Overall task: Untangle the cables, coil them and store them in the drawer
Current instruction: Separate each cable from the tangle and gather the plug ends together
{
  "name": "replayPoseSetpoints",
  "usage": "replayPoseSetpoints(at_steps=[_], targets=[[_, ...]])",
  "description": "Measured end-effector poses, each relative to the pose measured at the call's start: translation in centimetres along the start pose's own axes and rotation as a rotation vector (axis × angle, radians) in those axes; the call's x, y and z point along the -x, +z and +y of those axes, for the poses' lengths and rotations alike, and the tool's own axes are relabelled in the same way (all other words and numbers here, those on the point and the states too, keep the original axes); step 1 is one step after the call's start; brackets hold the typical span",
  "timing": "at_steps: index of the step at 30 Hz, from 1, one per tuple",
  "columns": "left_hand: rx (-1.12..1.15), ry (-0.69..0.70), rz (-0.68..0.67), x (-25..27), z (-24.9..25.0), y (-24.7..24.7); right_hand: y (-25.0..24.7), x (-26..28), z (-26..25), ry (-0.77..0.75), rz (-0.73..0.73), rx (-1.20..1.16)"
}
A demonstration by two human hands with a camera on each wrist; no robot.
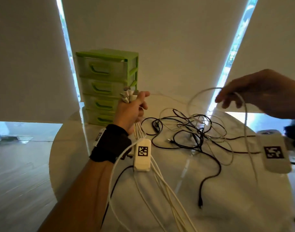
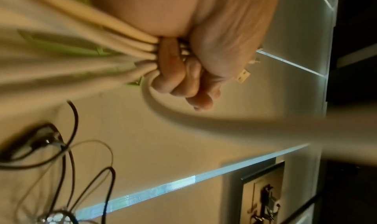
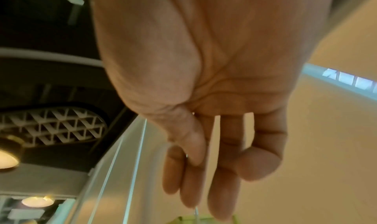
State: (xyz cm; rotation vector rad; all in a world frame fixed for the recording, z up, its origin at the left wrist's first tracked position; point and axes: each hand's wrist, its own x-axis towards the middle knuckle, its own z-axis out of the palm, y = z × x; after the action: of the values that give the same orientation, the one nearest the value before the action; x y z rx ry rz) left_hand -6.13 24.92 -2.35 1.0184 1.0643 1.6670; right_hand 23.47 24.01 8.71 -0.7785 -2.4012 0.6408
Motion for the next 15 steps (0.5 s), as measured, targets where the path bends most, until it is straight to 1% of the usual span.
replayPoseSetpoints(at_steps=[1,4,5,6,7,8,9,10,11,13,15], targets=[[0.009,-0.009,-0.022,0.1,0.2,0.2,-0.9,1.6,0.4,0.052,-0.017,0.053],[0.031,-0.012,-0.127,1.2,0.7,2.6,-2.4,7.7,0.4,0.277,-0.06,0.183],[0.035,0.0,-0.168,1.8,1.0,3.8,-2.7,9.7,0.3,0.309,-0.105,0.218],[0.025,0.017,-0.212,2.5,1.4,5.1,-2.9,11.9,0.3,0.352,-0.119,0.273],[-0.005,0.039,-0.263,3.3,1.9,6.4,-3.1,13.7,0.1,0.452,-0.148,0.325],[-0.05,0.069,-0.322,4.2,2.5,7.9,-3.3,15.3,0.1,0.504,-0.162,0.415],[-0.102,0.109,-0.387,5.2,3.1,9.5,-3.2,16.4,-0.4,0.532,-0.164,0.494],[-0.152,0.157,-0.453,6.3,3.6,11.1,-2.7,16.5,-1.1,0.53,-0.078,0.493],[-0.197,0.211,-0.517,7.5,4.1,12.7,-2.1,16.3,-1.9,0.508,-0.006,0.448],[-0.294,0.303,-0.626,9.5,4.7,15.6,-0.7,15.4,-3.2,0.474,0.121,0.171],[-0.378,0.36,-0.692,11.1,4.8,17.7,1.2,14.0,-3.9,0.513,0.144,-0.09]])
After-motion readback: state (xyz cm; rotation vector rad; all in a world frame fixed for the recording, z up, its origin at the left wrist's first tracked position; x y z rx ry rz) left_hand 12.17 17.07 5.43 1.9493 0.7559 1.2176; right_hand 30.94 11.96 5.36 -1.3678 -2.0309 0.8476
